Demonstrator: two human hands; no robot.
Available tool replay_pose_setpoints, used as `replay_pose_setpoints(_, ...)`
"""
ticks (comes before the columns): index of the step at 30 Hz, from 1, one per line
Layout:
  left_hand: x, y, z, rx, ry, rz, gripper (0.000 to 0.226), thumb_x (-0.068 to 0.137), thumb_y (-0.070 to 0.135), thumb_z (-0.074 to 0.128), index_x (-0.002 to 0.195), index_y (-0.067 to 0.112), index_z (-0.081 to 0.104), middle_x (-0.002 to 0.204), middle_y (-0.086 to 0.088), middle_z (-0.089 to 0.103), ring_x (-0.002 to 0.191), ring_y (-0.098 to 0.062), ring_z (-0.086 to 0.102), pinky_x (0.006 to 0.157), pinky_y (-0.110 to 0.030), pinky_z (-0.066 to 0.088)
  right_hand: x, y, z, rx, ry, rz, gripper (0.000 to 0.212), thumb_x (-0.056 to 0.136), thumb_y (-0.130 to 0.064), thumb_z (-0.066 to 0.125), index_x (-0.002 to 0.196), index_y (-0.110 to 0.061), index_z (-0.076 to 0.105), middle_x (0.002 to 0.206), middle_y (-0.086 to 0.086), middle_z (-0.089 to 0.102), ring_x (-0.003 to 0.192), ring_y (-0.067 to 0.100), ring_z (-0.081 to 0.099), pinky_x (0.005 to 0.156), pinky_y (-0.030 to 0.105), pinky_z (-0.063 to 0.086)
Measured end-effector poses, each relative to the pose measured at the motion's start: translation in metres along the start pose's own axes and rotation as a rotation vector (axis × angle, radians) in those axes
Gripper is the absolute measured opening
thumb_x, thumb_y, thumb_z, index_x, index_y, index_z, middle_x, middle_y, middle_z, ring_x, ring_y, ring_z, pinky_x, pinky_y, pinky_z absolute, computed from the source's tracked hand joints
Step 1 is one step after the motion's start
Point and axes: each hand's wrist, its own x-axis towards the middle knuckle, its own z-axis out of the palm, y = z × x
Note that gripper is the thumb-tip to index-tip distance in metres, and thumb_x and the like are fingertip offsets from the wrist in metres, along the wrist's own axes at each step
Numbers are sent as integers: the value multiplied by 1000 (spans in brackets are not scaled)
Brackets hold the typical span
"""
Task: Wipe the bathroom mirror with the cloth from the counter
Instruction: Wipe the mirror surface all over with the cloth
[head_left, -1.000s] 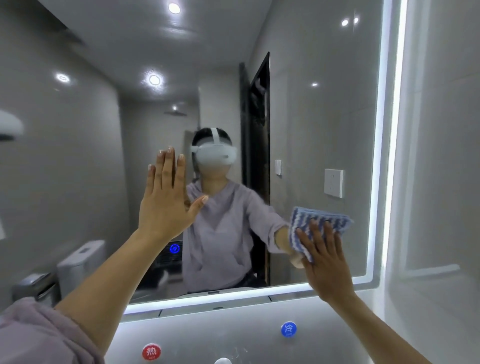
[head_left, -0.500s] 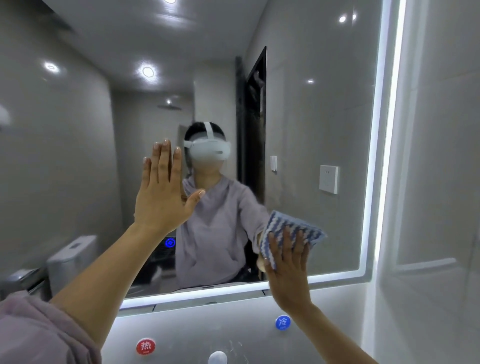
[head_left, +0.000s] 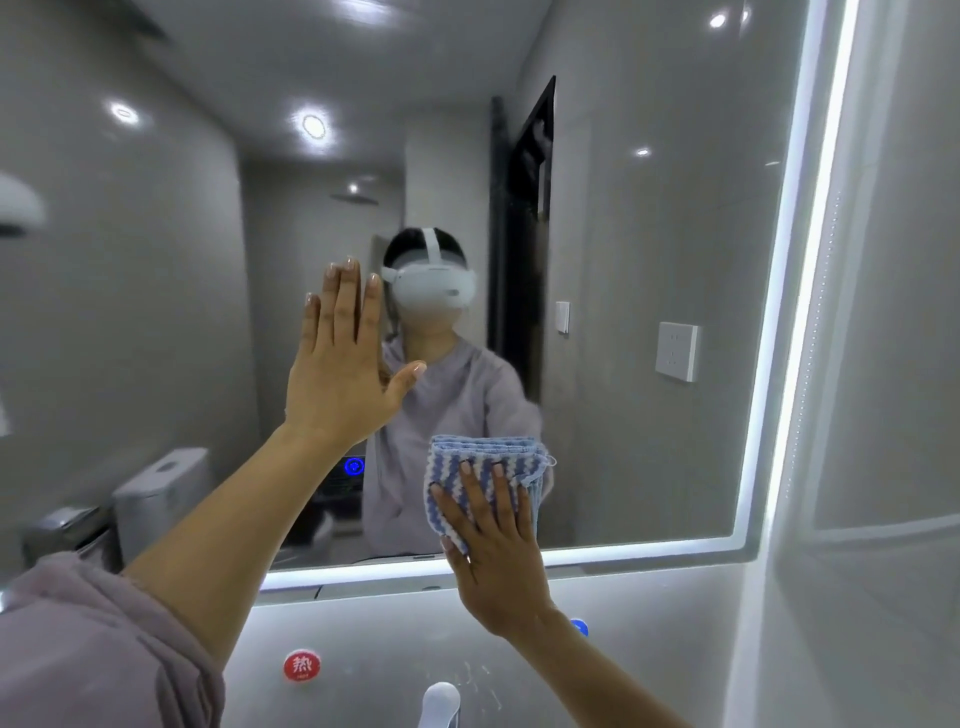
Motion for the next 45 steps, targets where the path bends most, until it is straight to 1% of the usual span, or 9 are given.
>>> replay_pose_setpoints(5, 0, 0, -1, 8, -10, 6, 96, 85, 68, 24, 147, 8, -16, 157, -16, -17, 145, -29, -17, 119, -42, -8, -6, 21, 0, -51, -11, -77, 51, 102, -38, 27, 152, -30, 22, 162, -2, 7, 148, 26, 8, 121, 45, 4)
replay_pose_setpoints(13, 1, 1, -3, 7, -24, 16, 95, 85, 67, 27, 148, 7, -12, 157, -16, -16, 145, -28, -16, 118, -41, -8, -26, 78, -4, -80, 15, -109, 52, 99, -37, 36, 150, -35, 28, 159, -5, 20, 147, 26, 15, 118, 48, 14)
replay_pose_setpoints(17, 1, 2, -3, -12, -4, 21, 95, 86, 64, 32, 149, 7, -9, 157, -17, -14, 145, -27, -15, 117, -37, -14, -40, 118, -12, -118, 22, -96, 52, 98, -37, 37, 149, -33, 29, 160, -3, 17, 148, 28, 13, 120, 47, 10)
replay_pose_setpoints(20, 2, 2, -2, -8, 5, 18, 94, 89, 62, 38, 148, 7, -10, 157, -16, -14, 146, -27, -15, 118, -39, -10, -50, 146, -18, -126, 8, -42, 47, 102, -37, 28, 148, -28, 31, 161, -1, 10, 148, 30, 9, 120, 48, 7)
replay_pose_setpoints(25, 2, 4, -4, -20, 4, 14, 97, 84, 65, 33, 148, 4, -7, 157, -18, -11, 146, -29, -13, 119, -43, -7, -64, 189, -33, -104, 14, 140, 51, 103, -37, 22, 153, -26, 13, 162, 5, 2, 147, 36, 6, 119, 53, 7)
replay_pose_setpoints(29, 0, 6, -5, -32, 14, 20, 98, 81, 65, 30, 148, 1, -2, 157, -23, -4, 146, -34, -6, 118, -47, -2, -71, 217, -53, -28, -15, 342, 52, 103, -42, 13, 153, -33, 1, 160, 11, 13, 146, 36, 10, 119, 53, 7)
replay_pose_setpoints(32, 0, 5, -5, -29, 4, 19, 98, 81, 66, 29, 148, 1, -2, 157, -22, -5, 146, -33, -8, 118, -47, -2, -71, 219, -59, -19, -60, 369, 52, 103, -45, 8, 152, -33, -1, 156, 18, 21, 146, 36, 11, 118, 52, 7)
replay_pose_setpoints(39, 2, 3, -5, -7, -12, -2, 97, 82, 68, 27, 148, 5, -8, 158, -18, -11, 145, -28, -15, 117, -37, -14, -59, 200, -61, 56, -39, 454, 56, 101, -52, 8, 151, -28, 1, 155, 23, 15, 144, 45, 9, 114, 64, 15)
replay_pose_setpoints(45, 2, 3, -4, -10, 4, -9, 97, 82, 67, 26, 149, 3, -4, 158, -18, -8, 146, -29, -11, 117, -36, -13, -10, 171, -61, 11, 84, 437, 59, 101, -51, 12, 151, -27, -6, 160, 4, -12, 147, 35, -8, 118, 57, 1)
